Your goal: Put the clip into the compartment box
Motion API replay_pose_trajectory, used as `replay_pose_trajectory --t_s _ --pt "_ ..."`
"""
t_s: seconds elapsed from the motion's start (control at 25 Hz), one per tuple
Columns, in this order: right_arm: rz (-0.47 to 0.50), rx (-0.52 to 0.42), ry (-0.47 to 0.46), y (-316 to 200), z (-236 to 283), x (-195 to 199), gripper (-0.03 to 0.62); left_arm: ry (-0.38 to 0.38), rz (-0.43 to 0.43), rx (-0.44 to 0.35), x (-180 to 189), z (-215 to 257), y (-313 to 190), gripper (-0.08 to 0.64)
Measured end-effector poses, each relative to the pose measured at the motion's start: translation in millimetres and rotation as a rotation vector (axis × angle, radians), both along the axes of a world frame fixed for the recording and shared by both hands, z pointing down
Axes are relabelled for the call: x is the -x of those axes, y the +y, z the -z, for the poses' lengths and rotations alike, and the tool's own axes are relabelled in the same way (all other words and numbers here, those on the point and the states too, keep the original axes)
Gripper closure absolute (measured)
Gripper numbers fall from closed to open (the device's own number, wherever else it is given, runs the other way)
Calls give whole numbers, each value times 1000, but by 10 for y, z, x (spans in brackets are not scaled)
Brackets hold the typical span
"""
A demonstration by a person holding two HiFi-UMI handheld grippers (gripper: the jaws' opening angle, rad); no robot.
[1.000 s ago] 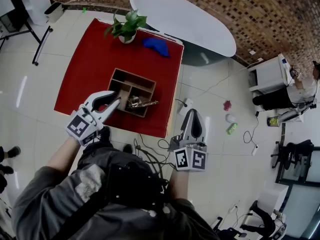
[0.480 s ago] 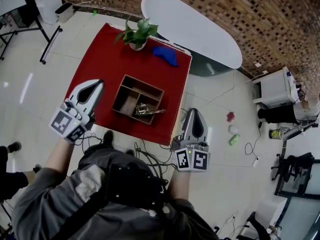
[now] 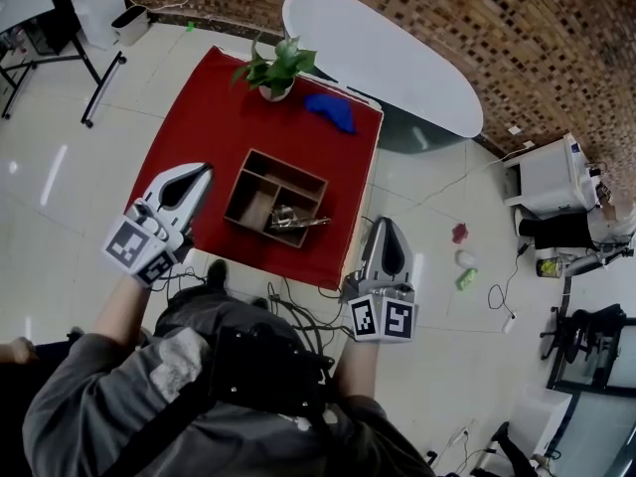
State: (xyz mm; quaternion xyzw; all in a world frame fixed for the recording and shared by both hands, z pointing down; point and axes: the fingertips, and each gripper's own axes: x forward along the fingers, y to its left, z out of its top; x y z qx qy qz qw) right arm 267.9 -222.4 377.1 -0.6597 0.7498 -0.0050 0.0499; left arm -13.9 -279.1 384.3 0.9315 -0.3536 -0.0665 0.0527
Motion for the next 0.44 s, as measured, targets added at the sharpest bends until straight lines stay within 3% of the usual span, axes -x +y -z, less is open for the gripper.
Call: replay_pose_trajectory --t_s 0.44 --pt "-12 12 12 41 -8 -7 581 -25 -8 34 -22 -43 14 534"
